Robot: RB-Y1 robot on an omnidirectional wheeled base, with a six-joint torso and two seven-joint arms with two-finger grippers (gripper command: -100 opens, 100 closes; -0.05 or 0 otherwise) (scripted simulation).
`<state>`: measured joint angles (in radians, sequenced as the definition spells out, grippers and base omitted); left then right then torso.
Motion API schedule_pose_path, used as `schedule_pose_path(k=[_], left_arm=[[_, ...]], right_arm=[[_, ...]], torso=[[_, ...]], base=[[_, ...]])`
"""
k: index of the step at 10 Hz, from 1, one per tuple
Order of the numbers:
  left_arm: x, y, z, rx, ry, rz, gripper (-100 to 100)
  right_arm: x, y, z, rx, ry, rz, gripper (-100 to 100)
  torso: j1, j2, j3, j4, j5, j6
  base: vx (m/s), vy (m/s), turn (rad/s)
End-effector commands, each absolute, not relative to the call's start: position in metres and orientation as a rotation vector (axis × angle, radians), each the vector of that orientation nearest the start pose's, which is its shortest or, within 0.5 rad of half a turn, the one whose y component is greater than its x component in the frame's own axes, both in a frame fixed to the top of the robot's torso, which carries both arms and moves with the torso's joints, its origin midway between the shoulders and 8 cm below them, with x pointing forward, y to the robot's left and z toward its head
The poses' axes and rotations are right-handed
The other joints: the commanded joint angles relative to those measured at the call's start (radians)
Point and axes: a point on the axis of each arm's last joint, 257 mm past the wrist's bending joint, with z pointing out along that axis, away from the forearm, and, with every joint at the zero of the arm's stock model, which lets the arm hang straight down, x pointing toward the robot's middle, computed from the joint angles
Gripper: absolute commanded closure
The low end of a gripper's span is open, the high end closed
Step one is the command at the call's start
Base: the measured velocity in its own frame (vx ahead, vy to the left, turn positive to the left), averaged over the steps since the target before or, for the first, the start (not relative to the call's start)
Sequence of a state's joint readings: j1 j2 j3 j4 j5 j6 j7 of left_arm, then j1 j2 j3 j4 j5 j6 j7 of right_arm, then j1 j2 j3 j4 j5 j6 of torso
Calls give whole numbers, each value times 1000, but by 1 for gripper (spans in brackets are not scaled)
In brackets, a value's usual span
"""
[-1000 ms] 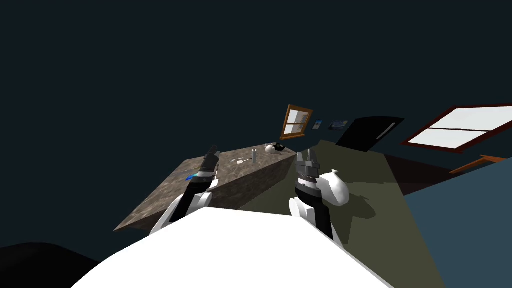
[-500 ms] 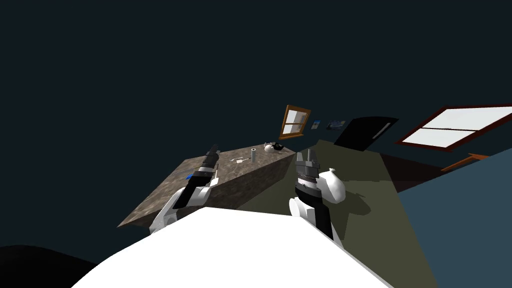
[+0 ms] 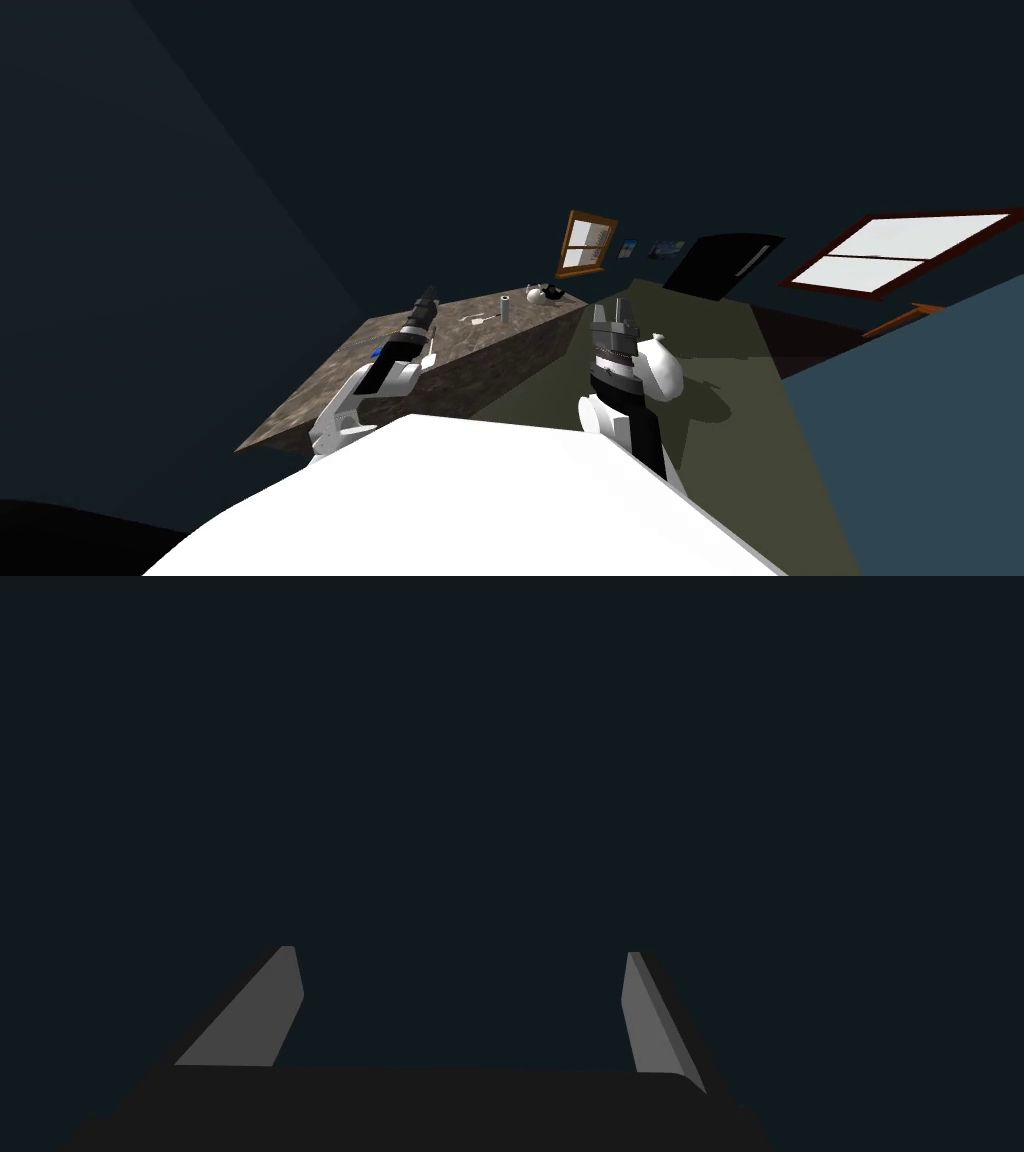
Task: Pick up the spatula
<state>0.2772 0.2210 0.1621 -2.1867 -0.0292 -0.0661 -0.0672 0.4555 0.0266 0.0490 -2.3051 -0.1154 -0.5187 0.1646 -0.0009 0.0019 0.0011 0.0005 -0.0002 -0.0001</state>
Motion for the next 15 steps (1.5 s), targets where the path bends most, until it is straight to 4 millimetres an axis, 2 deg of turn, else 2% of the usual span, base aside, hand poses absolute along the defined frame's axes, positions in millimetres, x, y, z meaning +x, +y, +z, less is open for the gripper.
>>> schedule_pose_path(k=[1,3,6,8,9,10,11,13,14,15], left_arm=[[449,346,-14,-728,976,-967,-100],[451,349,-19,-749,991,-957,-100],[474,378,-23,-821,1002,-925,-100],[476,381,-31,-851,1022,-909,-100],[487,396,-32,-889,1020,-896,-100],[488,399,-38,-912,1035,-884,-100],[498,414,-38,-948,1027,-874,-100],[499,417,-46,-978,1047,-858,-100],[508,434,-48,-1025,1041,-844,-100],[508,436,-55,-1048,1056,-831,-100]], right_arm=[[338,-274,52,634,503,1302,0],[338,-274,52,634,503,1302,0],[338,-274,52,634,503,1302,0],[338,-274,52,634,503,1302,0],[338,-274,52,634,503,1302,0],[338,-274,52,634,503,1302,0],[338,-274,52,634,503,1302,0],[338,-274,52,634,503,1302,0],[338,-274,52,634,503,1302,0],[338,-274,52,634,503,1302,0]], torso=[[0,0,0,0,0,0],[0,-1,0,0,0,0],[0,-1,-1,0,0,0],[0,-1,0,0,0,0],[0,-1,-1,0,0,0],[0,-1,-1,0,0,0],[0,-1,-1,0,0,0],[0,-1,-1,0,0,0],[0,-1,-1,0,0,0],[0,-2,-1,0,0,0]], base=[[-27,-17,-32],[-16,-8,-13],[-19,-17,-40],[-16,-12,-14],[-12,-14,-49],[-10,-15,-37],[-18,-23,-66],[-10,-19,-11],[-6,-24,-61],[-4,-21,-40]])
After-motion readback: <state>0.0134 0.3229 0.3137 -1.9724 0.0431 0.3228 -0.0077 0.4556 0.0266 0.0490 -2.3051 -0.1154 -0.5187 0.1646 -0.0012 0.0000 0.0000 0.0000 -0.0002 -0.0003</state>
